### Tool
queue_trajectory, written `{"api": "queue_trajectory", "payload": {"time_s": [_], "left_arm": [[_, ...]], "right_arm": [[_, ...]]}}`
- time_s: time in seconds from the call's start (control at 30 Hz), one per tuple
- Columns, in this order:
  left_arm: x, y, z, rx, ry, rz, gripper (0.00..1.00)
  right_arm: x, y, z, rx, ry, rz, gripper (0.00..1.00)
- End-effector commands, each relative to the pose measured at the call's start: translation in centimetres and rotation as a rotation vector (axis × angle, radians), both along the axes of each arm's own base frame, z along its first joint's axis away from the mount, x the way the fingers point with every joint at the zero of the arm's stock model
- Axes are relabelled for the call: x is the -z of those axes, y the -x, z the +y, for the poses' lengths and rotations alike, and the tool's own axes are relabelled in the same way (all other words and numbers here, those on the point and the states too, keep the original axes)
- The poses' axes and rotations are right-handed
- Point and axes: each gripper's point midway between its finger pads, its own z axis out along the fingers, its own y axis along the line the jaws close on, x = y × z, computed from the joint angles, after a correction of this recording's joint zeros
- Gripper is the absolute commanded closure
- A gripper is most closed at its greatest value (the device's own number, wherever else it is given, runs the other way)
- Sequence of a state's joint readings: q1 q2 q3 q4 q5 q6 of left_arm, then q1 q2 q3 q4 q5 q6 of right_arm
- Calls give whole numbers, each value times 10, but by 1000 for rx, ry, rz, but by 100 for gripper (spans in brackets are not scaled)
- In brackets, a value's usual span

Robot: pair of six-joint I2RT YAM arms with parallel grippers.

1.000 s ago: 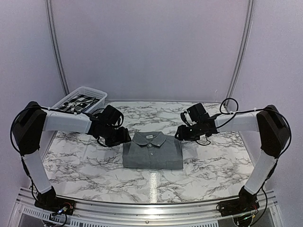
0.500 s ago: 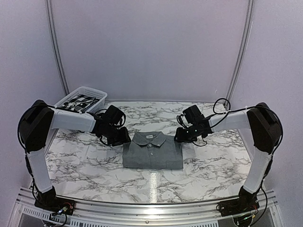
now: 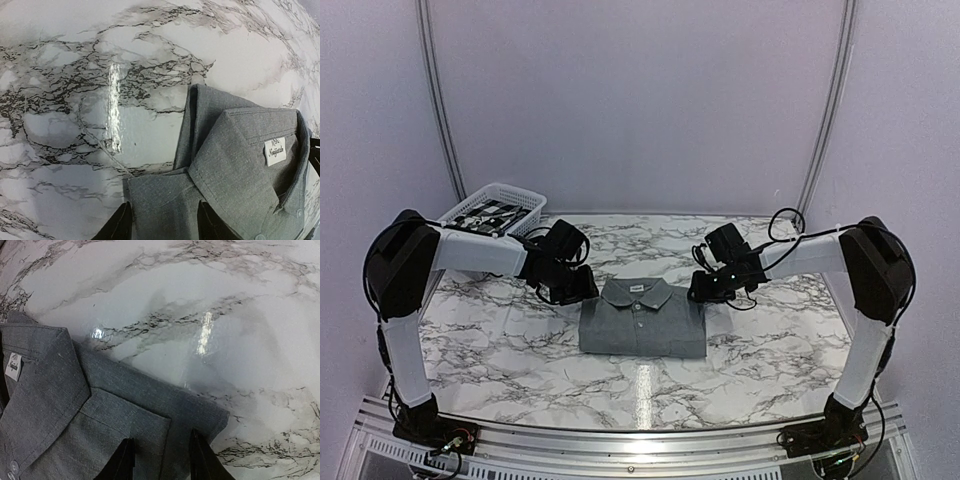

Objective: Fold and stack the long sleeve shirts
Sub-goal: Smooth out the square-folded shirt at the center of the board.

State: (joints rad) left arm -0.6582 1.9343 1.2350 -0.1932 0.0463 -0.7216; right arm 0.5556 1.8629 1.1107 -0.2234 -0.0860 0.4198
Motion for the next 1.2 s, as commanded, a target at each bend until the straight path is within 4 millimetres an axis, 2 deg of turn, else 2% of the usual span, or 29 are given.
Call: {"api": "queue_trajectory", "payload": {"time_s": [0.0, 0.47, 0.73, 0.93, 1.03, 1.17], "left_arm": [[0, 4, 15, -25, -50, 8, 54], [-8, 9, 17, -25, -37, 9, 54], [11, 11, 17, -31, -57, 53, 55], [13, 2, 10, -27, -52, 49, 58], [13, -2, 5, -23, -42, 48, 64], [12, -5, 0, -18, -33, 44, 77]], "right_arm": [[-28, -7, 11, -16, -8, -60, 66], [-18, -1, 16, -24, -10, -38, 67], [-20, -3, 22, -33, -22, -37, 75], [-21, -3, 24, -37, -24, -39, 81], [-22, -2, 26, -41, -26, -38, 84], [-22, -2, 27, -43, -24, -40, 90]]}}
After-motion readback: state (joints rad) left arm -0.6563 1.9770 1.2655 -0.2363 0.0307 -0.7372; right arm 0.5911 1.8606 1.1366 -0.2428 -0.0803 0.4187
